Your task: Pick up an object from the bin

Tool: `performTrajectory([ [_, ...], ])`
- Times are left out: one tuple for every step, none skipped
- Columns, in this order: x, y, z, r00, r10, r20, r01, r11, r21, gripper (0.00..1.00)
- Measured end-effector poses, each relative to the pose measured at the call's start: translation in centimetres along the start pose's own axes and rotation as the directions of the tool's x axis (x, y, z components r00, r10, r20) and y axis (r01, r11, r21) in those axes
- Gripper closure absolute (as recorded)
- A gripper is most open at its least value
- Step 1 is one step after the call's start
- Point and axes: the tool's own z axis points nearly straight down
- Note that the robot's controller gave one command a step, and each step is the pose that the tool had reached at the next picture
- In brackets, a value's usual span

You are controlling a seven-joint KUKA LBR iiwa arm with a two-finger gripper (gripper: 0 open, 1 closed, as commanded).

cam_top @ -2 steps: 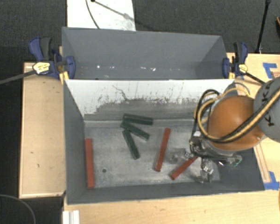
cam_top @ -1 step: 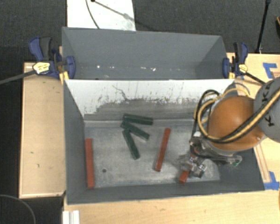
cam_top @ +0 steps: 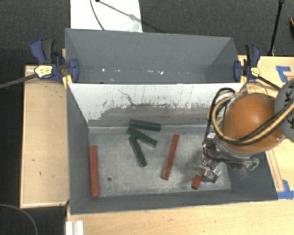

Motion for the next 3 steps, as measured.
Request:
performTrajectory([
  [-0.1, 0.0, -0.7, 1.0, 0.002, 0.0, -0.002, 1.0, 0.0, 1.0],
  [-0.2, -0.1, -1.9, 1.0, 0.004, 0.001, -0.004, 1.0, 0.0, 1.0],
  [-0.4, -0.2, -8.8, 1.0, 0.007, 0.001, -0.007, 1.0, 0.002, 1.0],
])
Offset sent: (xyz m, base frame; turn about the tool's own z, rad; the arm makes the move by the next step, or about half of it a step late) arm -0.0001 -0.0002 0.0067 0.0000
